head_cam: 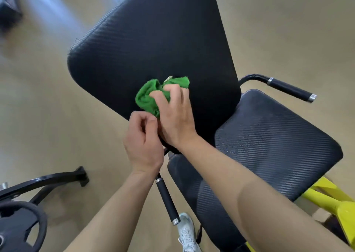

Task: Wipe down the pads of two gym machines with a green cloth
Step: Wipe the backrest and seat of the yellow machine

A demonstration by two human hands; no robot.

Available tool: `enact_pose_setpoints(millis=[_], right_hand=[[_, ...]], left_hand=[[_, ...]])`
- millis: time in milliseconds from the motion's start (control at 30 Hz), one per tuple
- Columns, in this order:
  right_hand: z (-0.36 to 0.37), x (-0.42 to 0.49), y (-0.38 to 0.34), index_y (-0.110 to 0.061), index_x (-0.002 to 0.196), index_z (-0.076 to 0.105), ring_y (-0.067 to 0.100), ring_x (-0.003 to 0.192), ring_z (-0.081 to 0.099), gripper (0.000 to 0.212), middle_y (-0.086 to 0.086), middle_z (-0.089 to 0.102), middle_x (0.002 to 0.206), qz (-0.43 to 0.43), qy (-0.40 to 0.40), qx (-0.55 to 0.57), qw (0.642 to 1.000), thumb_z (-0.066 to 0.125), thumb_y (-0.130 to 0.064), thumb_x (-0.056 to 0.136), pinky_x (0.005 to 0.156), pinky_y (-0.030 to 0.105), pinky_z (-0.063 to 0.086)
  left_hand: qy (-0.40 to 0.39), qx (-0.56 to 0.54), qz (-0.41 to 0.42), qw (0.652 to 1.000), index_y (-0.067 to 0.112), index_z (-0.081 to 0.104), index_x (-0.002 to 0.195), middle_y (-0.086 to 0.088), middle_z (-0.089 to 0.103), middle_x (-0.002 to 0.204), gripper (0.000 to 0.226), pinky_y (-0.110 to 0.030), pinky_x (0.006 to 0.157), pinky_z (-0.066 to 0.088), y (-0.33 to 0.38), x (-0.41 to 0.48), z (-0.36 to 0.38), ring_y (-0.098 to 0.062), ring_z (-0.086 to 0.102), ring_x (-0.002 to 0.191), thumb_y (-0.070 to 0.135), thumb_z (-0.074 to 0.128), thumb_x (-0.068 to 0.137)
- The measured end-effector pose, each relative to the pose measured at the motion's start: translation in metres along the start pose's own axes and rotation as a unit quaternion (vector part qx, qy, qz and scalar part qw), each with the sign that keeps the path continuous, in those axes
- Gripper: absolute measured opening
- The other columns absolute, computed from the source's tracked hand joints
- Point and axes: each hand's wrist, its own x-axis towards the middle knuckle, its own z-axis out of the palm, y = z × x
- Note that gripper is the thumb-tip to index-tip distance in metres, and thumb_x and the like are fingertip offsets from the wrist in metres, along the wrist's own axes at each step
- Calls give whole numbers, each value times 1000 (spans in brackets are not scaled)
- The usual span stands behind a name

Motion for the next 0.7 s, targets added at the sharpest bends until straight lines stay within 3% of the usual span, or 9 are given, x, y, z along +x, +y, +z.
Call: enact_pose_setpoints(millis=[67,167,233,300,433,533,700], right_hand=[[-6,26,30,-20,112,57,39,92,55,34,21,60,109,-54,17,-56,997,59,-37,83,81,44,44],[-33,79,80,-9,113,64,41,95,57,37,22,59,111,105,164,-49,980,59,-37,89,87,41,41],[-41,96,87,-5,114,64,36,98,54,42,19,56,114,209,213,-10,954,52,-40,94,88,34,40],[-25,90,64,-3,113,65,39,95,56,39,20,57,111,224,235,-23,946,55,-36,94,88,36,38],[36,22,-10,-10,115,52,41,96,51,34,21,49,112,98,203,-26,974,66,-27,90,90,47,42],[61,-21,-36,-18,117,46,35,101,42,36,12,36,119,1,138,-30,990,66,-24,87,88,48,44],[34,7,-11,-20,113,59,31,98,43,28,9,40,118,-186,86,-88,975,68,-28,88,80,46,50]], left_hand=[[-11,-1,2,1000,12,56,78,5,51,63,17,-28,59,40,-3,3,-16,-13,48,61,20,47,90],[-15,11,12,1000,10,58,75,3,51,58,20,-22,56,39,-6,6,-27,-9,48,57,17,46,90],[1,14,12,1000,11,59,74,0,52,58,22,-17,55,39,-8,8,-32,-8,50,58,14,46,91],[16,-2,4,1000,11,59,73,-2,52,58,22,-15,55,39,-12,8,-35,-7,50,57,14,47,91],[8,-49,5,999,9,60,73,-1,51,58,28,-28,59,41,-20,3,-41,-18,51,59,28,46,87],[0,-73,27,997,2,59,72,4,51,57,36,-21,58,40,-21,4,-46,-14,49,58,31,44,86],[15,-75,32,997,4,59,72,-4,50,58,36,-21,58,39,-17,6,-52,-11,48,58,31,42,86]])
